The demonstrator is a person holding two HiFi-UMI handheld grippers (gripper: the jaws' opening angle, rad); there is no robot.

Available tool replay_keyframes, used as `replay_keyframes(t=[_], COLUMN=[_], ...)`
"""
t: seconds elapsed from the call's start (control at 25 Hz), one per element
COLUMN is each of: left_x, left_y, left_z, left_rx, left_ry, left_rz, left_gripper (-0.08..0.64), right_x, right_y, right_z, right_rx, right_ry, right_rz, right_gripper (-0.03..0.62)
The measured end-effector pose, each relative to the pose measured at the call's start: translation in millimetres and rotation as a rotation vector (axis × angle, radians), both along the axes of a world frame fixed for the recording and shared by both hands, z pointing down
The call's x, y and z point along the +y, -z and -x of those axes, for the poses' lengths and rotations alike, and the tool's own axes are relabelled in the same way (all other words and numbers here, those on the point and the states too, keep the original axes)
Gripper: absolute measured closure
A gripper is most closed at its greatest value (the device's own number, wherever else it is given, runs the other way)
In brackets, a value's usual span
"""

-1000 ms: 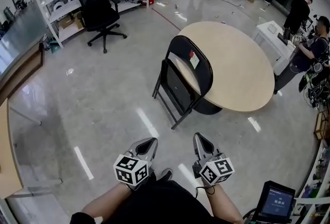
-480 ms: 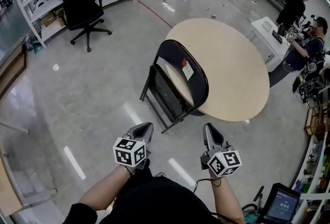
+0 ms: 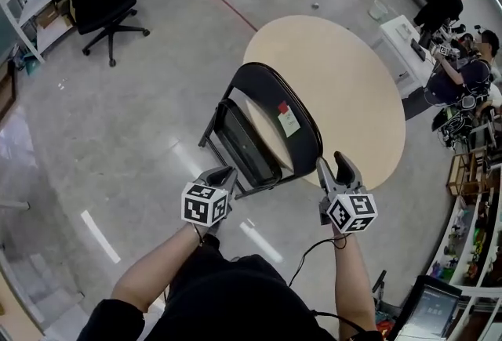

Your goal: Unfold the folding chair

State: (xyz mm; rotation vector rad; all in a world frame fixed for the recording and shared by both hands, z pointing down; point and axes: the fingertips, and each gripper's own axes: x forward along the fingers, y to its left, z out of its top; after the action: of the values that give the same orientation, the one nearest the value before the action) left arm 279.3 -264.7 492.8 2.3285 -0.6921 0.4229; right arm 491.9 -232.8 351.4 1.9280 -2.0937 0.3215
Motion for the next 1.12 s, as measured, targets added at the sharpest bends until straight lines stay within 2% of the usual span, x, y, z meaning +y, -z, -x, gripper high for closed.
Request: replay_keyframes(t=[0.16, 0.36, 0.6, 0.8, 0.84, 0.88, 0.92, 1.12], left_x=[-4.9, 2.0, 21.3, 44.8, 50.0, 55.4, 60.5, 73.5], left_y=[-15.2, -25.2, -14.5, 1.9, 2.7, 3.0, 2.7, -1.3], left_z=[-3.8, -0.3, 8.3, 0.9, 2.3, 3.9, 5.4, 7.5], left_rx=[-0.017, -0.046, -0.08, -0.103, -0.108, -0.112, -0.115, -0.113], left_ry=[-0.033, -0.033, 0.089, 0.164, 0.178, 0.192, 0.204, 0.249], left_rz=[0.026, 0.041, 0.047, 0.036, 0.038, 0.042, 0.047, 0.068], left_gripper=[0.52, 0.517, 0.517, 0.517, 0.517, 0.517, 0.517, 0.517], right_x=[-43.8, -78.2, -96.7, -98.1, -97.9, -97.6, -97.3, -93.3], right_y=[-37.9, -72.2, -94.4, -106.2, -106.4, -105.6, -104.7, -101.2], right_z=[-19.7, -23.8, -14.5, -23.7, -25.4, -27.2, -28.1, -15.4], right_rx=[0.004, 0.029, 0.067, 0.055, 0.054, 0.046, 0.03, -0.043], right_ry=[0.024, 0.127, 0.234, 0.249, 0.244, 0.238, 0.236, 0.259], right_rz=[0.1, 0.2, 0.249, 0.313, 0.316, 0.318, 0.321, 0.336], right_gripper=[0.331, 0.313, 0.314, 0.318, 0.345, 0.406, 0.441, 0.473])
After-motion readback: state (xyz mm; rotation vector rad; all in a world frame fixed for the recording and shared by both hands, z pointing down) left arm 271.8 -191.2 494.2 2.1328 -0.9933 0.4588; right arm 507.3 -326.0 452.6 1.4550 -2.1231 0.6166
